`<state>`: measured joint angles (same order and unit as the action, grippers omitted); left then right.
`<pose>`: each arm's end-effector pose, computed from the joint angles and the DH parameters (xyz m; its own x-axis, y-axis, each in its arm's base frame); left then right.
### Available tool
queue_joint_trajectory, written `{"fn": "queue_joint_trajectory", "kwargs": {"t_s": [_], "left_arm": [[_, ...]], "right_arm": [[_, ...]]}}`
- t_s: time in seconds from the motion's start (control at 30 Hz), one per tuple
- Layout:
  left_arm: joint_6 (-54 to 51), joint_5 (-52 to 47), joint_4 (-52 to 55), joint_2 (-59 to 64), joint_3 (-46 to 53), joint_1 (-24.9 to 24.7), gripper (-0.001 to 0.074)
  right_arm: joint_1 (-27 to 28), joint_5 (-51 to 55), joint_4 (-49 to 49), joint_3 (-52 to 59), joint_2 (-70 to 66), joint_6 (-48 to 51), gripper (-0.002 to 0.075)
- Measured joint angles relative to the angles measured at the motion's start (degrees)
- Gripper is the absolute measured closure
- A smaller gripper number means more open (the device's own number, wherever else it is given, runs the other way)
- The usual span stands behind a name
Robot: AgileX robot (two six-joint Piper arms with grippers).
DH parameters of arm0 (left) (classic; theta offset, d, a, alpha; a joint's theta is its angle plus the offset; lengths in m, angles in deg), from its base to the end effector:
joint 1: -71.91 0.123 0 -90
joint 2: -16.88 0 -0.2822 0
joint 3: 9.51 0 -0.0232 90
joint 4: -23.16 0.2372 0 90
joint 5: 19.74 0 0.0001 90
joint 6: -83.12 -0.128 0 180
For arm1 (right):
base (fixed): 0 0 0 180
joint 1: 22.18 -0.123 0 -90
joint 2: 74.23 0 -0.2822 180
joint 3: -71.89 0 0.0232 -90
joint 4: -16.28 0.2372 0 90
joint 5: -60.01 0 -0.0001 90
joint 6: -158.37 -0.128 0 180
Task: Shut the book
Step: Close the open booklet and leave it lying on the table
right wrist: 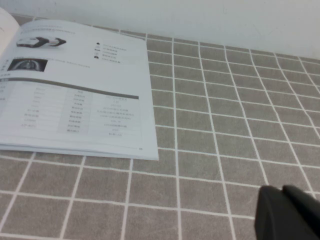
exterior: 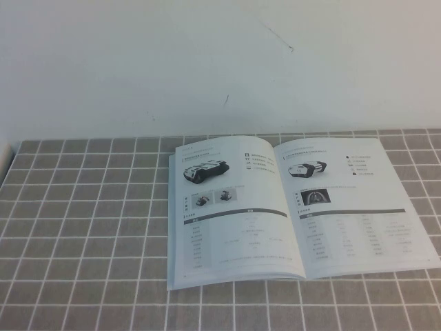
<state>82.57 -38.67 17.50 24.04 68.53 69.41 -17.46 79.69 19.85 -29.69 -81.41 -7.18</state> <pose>0.0783 -0.0075 0.1700 -0.2478 -0.0730 -0.9660 0.0540 0.9946 -0.0890 0.0781 -0.0038 0.1659 -0.2691 -0.1707 -0.9479 0.0105 0.9836 -0.1801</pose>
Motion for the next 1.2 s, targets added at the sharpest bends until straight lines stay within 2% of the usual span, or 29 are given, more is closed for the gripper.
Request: {"fn": "queue_joint_trajectory", "kwargs": {"t_s": [1.2], "left_arm": [[-0.28,1.53,0.26,0.0,0.1,0.0,0.0738]], "right_arm": [[0.0,-0.19,-0.1,0.0,0.0,0.0,0.0729]]}}
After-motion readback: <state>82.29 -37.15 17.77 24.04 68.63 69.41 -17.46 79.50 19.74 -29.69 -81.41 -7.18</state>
